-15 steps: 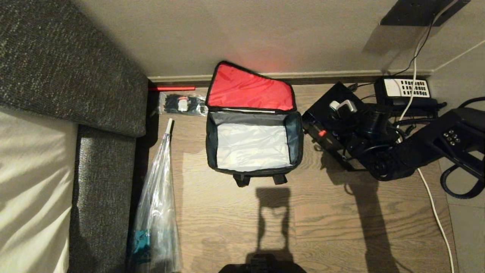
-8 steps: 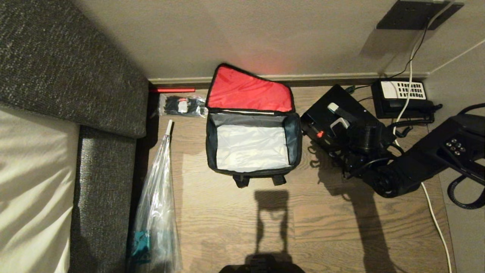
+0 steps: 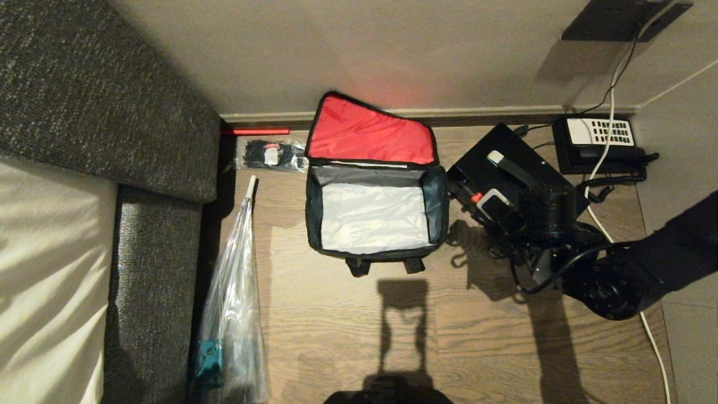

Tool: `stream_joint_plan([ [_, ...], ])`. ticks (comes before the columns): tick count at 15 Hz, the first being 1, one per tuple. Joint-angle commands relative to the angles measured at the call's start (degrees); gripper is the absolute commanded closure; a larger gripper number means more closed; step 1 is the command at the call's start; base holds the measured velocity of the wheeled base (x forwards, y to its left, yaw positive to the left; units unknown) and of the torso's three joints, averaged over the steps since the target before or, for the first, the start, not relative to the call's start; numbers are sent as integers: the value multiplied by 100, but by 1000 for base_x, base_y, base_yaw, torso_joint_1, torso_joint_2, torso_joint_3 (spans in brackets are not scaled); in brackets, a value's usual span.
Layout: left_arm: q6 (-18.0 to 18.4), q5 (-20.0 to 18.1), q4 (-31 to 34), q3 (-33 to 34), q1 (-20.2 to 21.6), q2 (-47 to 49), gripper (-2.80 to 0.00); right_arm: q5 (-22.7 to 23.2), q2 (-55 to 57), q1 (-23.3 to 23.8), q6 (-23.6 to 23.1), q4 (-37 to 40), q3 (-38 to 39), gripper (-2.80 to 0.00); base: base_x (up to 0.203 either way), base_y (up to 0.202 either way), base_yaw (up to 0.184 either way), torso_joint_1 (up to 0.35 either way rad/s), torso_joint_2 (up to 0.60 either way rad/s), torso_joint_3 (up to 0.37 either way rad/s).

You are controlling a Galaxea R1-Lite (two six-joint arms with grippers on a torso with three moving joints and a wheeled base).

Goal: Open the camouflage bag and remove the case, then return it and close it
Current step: Grip the handle again

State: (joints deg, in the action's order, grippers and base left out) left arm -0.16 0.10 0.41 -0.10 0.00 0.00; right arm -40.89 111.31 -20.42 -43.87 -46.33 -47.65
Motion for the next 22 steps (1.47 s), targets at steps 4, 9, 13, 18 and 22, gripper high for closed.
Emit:
stream_joint_plan([
  [4, -2, 8, 2, 1, 0, -18, 0, 10, -3229, -22, 58, 1079, 999, 0, 0, 0, 0, 0, 0, 0],
  [9, -2, 8, 2, 1, 0, -9, 0, 15, -6407, 156, 924, 2774, 1980, 0, 0, 0, 0, 0, 0, 0],
  [13, -2, 0, 2, 1, 0, -18, 0, 1116, -8857, 947, 2627, 5247, 2474, 0, 0, 0, 0, 0, 0, 0],
  [18, -2, 0, 2, 1, 0, -9, 0, 3102, -10806, 1946, 3910, 6708, 3562, 0, 0, 0, 0, 0, 0, 0],
  [22, -2, -1, 2, 1, 0, -9, 0, 3857, -10882, 1989, 4273, 4256, 4763, 0, 0, 0, 0, 0, 0, 0],
])
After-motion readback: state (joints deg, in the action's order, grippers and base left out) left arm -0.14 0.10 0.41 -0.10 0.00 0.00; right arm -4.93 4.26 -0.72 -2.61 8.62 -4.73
